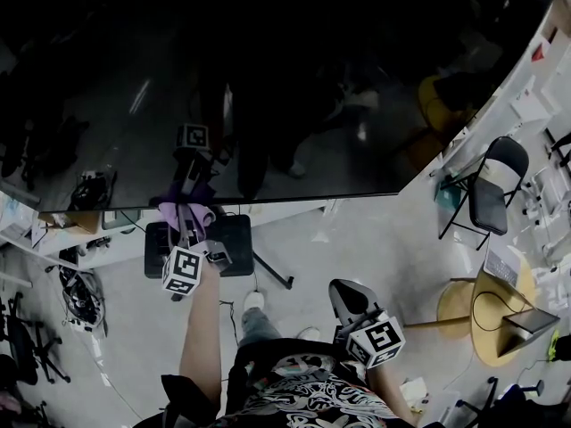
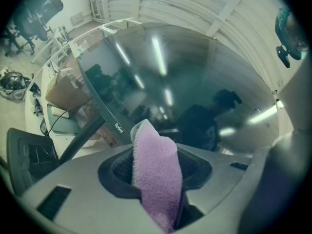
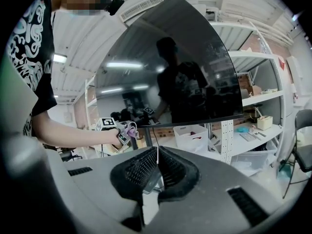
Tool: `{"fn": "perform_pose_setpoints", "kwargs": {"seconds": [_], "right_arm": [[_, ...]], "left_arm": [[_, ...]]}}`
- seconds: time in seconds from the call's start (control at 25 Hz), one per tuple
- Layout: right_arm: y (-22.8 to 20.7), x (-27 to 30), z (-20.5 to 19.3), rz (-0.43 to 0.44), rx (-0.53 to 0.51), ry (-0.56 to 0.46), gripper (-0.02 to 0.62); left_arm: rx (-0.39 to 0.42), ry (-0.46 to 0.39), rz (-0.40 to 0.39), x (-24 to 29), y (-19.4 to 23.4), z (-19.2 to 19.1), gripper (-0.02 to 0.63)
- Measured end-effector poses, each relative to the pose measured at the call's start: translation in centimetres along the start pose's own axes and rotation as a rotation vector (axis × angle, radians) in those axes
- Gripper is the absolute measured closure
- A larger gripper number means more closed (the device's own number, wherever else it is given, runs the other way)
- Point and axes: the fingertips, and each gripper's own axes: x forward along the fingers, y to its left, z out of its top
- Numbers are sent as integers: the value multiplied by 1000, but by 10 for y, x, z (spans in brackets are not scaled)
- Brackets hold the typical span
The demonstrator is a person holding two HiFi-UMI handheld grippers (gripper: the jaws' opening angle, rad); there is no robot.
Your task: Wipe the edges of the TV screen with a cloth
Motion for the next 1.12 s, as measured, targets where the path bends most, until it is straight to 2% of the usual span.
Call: {"fn": "perform_pose_setpoints", "kwargs": {"seconds": [0.4, 0.84, 1.12], "right_arm": [[-4, -10, -6, -19, 11, 2, 565], [-2, -10, -7, -20, 7, 3, 566], [-21, -27, -7, -22, 10, -8, 565]], "left_arm": [[22, -17, 20, -3, -13, -9, 436], [29, 23, -7, -5, -22, -25, 436], [21, 42, -28, -11, -53, -51, 437]]}}
